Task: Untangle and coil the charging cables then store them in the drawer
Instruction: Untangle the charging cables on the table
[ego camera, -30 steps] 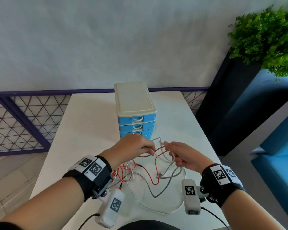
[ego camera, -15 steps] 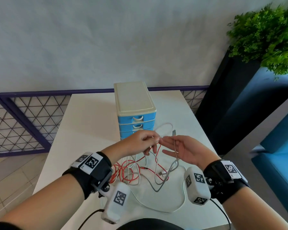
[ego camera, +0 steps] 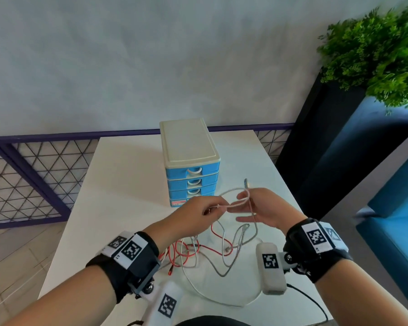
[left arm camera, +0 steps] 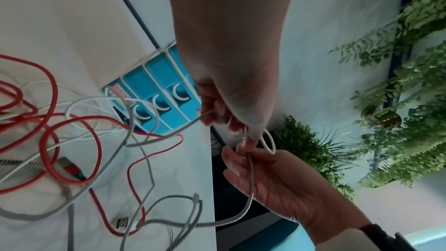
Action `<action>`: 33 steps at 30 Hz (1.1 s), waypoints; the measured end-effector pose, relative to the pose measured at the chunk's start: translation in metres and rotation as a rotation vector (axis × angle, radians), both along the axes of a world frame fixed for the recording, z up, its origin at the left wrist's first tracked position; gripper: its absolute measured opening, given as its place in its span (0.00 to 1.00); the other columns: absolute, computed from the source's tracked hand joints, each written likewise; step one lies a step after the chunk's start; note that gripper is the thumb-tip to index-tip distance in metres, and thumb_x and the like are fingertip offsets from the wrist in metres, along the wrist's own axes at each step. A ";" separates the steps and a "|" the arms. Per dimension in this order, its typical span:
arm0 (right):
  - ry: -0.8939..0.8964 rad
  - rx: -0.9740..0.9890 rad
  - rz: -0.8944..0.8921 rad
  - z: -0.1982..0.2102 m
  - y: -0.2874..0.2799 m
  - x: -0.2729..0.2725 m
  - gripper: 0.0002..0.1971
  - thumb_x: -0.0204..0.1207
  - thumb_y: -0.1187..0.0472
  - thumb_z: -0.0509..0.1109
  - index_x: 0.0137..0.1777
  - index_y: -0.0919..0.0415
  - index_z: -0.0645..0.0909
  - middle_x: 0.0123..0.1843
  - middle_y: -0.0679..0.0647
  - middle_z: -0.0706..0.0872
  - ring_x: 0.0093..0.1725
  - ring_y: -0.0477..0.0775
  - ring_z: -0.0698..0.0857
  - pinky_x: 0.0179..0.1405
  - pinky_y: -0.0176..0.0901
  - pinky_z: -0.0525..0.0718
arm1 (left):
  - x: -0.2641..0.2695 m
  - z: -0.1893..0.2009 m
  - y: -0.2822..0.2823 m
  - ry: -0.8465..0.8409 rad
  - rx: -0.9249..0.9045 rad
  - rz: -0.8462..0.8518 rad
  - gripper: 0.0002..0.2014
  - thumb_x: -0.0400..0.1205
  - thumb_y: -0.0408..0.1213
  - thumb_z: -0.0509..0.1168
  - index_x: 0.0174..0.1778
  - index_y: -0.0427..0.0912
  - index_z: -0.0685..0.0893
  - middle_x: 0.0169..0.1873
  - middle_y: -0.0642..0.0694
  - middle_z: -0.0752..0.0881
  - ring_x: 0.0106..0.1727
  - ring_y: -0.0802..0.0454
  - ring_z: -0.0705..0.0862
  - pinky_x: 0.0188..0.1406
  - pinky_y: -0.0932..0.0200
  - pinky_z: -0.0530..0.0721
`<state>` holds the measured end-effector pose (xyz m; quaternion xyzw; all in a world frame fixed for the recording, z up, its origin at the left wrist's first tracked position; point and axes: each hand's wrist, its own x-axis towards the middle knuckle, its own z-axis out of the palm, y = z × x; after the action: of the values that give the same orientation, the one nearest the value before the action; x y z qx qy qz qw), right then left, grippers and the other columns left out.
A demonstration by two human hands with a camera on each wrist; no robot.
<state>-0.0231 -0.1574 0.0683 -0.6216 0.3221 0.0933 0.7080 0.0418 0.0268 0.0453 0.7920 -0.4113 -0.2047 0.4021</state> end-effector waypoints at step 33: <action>-0.454 0.060 0.466 0.057 0.074 0.046 0.10 0.84 0.67 0.50 0.42 0.58 0.67 0.25 0.51 0.64 0.18 0.44 0.61 0.21 0.37 0.55 | 0.025 0.071 0.008 0.538 -0.447 0.291 0.18 0.87 0.40 0.55 0.63 0.32 0.82 0.51 0.38 0.87 0.45 0.50 0.86 0.50 0.56 0.83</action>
<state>0.0225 -0.0832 0.1253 -0.6624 0.0025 0.1214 0.7393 0.0671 0.0352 0.1163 0.6529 -0.2089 -0.2513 0.6833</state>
